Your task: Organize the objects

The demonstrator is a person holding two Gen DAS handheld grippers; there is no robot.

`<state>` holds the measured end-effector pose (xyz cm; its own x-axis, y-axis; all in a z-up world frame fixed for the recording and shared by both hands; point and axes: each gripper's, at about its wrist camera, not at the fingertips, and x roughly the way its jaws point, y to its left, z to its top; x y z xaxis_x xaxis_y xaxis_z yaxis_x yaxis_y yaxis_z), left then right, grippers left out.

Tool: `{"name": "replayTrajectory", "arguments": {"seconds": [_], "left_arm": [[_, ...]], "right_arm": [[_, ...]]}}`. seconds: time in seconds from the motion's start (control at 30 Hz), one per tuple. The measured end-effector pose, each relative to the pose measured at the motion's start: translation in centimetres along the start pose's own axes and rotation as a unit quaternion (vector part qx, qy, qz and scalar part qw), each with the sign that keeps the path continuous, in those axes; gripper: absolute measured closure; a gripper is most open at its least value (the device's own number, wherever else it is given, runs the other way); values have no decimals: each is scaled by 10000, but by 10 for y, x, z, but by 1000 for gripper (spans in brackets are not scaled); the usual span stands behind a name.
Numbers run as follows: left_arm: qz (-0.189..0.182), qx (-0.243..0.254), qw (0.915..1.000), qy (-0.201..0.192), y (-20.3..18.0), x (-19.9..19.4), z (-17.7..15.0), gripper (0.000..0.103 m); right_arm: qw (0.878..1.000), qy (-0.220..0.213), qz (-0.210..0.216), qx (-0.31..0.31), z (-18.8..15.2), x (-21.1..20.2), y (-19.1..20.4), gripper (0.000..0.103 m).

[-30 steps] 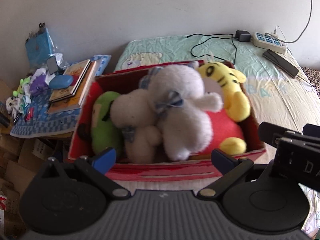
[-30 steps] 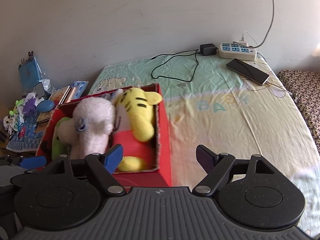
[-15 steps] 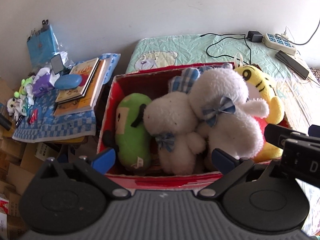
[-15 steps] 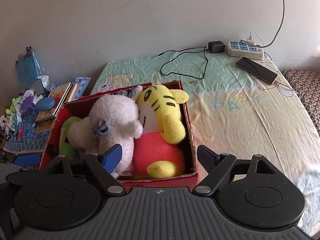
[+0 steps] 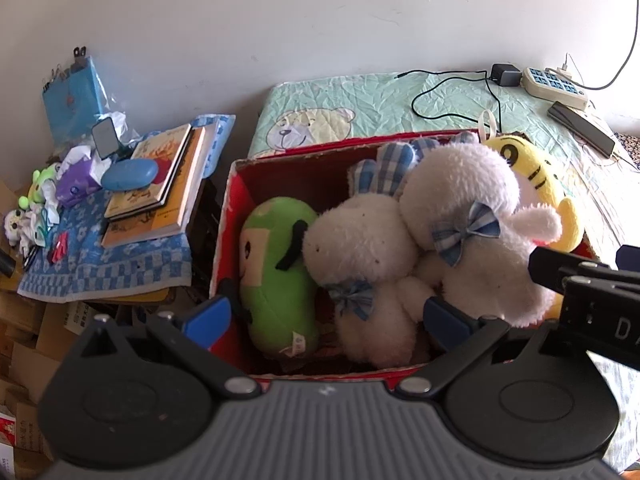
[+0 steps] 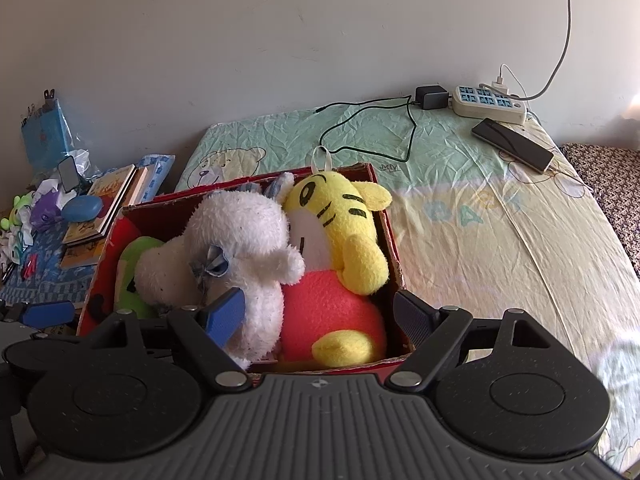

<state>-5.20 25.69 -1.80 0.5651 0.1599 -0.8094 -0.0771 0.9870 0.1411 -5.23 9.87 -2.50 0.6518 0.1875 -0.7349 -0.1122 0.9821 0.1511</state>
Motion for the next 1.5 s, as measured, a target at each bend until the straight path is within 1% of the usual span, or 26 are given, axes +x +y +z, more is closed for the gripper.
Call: {"name": "replayTrajectory", "arguments": {"seconds": [0.2,0.53,0.63,0.73,0.9,1.23,1.43,1.5], "left_arm": [[-43,-63,10000,-4,4,1,-2,0],[72,-219,9997,0,5,1,-7,0],[130,-172,9998,-40,0,0,-7,0],[109,-154,9998,-46,-4,1,-7,0],[140,-72,9999,-30,-10,3,-7,0],[232,-94,9997,-61,-8,3,-6,0],[194,-95,9997,-70,-6,6,-4,0],[116,-99,9999,-73,-5,6,-4,0]], "right_arm": [[9998,-34,-92,-147,0,1,4,19],[9994,-77,-99,-326,0,5,7,16],[9996,-71,-95,-243,0,6,3,14],[9997,-63,-102,-206,-1,7,1,13],[9999,-50,-56,-104,-3,7,-4,13],[9998,-109,16,-172,-3,8,-3,13],[9998,-110,28,-189,-2,9,-1,13],[9998,-117,29,-183,-1,9,0,13]]}}
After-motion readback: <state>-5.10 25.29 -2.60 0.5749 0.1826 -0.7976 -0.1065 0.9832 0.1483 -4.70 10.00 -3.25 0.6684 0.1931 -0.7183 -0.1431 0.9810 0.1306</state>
